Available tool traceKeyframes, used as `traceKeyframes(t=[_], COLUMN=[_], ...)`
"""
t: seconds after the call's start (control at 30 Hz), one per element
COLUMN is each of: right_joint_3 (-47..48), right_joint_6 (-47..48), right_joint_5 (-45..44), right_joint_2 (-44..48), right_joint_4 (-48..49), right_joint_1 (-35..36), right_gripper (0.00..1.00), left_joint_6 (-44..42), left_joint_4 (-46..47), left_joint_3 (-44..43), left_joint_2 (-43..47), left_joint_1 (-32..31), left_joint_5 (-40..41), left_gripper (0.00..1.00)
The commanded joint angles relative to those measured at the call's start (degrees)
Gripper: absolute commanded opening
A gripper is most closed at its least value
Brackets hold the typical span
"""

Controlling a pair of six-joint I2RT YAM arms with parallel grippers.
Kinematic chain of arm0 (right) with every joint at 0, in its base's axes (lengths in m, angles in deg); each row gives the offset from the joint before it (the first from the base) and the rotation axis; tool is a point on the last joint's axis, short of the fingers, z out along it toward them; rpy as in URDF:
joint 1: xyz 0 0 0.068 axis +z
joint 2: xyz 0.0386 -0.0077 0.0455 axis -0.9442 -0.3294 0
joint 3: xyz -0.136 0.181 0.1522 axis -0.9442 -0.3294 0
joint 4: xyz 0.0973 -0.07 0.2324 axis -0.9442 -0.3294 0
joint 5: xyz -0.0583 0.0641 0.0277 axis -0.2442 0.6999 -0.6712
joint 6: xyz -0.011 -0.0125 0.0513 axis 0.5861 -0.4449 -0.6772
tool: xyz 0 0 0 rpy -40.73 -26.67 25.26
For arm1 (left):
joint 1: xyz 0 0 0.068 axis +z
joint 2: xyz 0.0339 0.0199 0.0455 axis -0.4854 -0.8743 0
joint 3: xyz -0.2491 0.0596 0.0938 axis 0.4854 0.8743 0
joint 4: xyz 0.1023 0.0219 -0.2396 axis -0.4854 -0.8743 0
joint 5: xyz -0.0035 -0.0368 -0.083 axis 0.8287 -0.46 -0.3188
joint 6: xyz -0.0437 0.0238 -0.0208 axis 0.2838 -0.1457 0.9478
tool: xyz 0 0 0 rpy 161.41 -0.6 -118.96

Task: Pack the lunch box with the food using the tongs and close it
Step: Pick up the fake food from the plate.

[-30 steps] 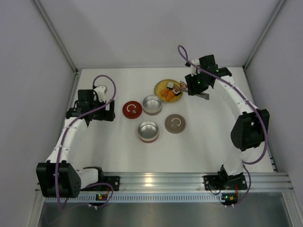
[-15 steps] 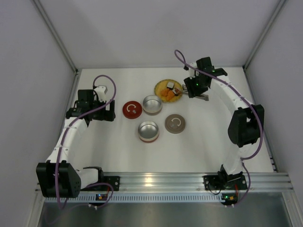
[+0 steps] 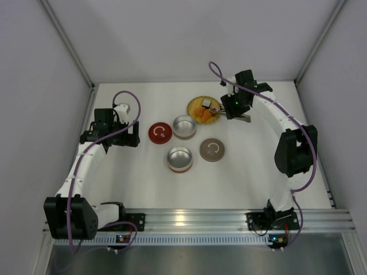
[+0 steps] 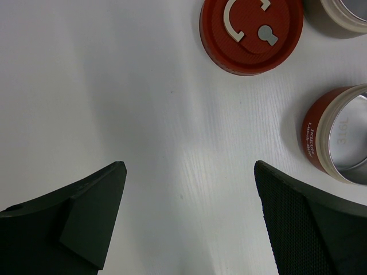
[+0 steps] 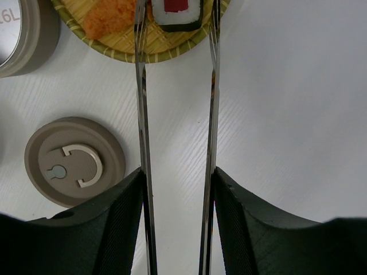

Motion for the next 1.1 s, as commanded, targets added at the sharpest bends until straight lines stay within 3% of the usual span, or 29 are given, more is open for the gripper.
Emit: traceKeyframes(t=[0.0, 1.07], right_joint_3=[3.29, 1.8], right_joint_6=[0.56, 3.38], right_joint_5=[-0.28, -9.51], right_joint_2=[-0.34, -0.87], right_joint_4=[0.04, 2.42], right_joint_1=[1.2, 4.01], right_gripper=[0.49, 0.45], left_joint_6=[-0.57, -1.36], left_joint_4=[1.31, 1.84], left_joint_3=[0.57, 0.92], left_joint_2=[0.68, 0.07], left_joint_1=[-0.13, -0.13], left_joint_5=[-0.51, 0.46], left_gripper=[0.98, 0.98])
